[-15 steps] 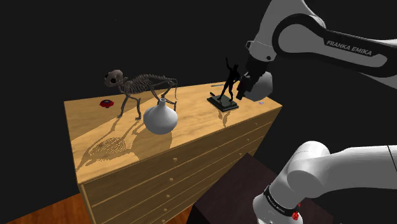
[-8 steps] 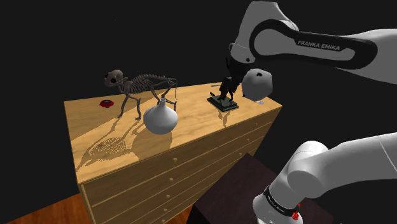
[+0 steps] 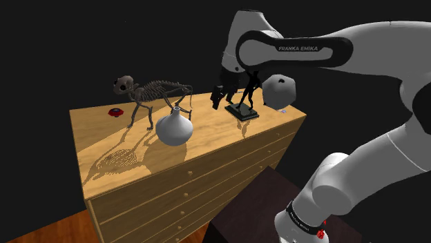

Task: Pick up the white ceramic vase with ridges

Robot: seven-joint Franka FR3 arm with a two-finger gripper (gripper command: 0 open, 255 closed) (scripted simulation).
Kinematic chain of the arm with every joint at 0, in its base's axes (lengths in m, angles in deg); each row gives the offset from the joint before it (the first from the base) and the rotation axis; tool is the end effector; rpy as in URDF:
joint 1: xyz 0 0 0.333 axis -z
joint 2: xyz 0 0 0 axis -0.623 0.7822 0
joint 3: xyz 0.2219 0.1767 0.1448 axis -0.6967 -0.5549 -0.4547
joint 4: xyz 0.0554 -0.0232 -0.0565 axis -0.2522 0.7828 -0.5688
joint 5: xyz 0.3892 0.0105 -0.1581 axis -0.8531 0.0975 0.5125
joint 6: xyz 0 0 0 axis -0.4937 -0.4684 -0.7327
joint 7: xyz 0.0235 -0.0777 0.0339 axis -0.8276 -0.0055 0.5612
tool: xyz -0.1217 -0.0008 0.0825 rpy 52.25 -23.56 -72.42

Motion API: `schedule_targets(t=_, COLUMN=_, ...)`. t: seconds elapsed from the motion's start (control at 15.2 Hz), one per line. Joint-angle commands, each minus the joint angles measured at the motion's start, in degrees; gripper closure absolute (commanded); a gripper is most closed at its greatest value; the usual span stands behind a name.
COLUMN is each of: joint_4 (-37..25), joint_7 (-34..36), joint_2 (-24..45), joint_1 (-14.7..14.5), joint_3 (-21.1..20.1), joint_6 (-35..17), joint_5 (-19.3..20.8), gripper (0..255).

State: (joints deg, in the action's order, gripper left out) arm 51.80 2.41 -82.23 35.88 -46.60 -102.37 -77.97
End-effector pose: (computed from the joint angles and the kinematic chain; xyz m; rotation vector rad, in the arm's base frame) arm 0.4849 0.0810 0.4958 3.0706 0.1682 0.1269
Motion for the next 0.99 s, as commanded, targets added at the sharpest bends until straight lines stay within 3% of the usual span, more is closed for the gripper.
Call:
schedule_targets(t=0.0, joint_4=-2.7, joint_7=1.0, joint_2=4.2, joint_1=-0.1, joint_3=-0.6, joint_6=-1.5, joint_5=0.0, gripper=0)
schedule_targets(t=0.46, joint_4=-14.1, joint_7=4.8, joint_2=19.0, joint_1=-1.0, joint_3=-2.6, joint_6=-5.2, joint_5=1.1, gripper=0)
schedule_targets(t=0.92, joint_4=-28.1, joint_7=7.8, joint_2=33.2, joint_1=-2.7, joint_3=-3.5, joint_6=-5.6, joint_5=2.9, gripper=0)
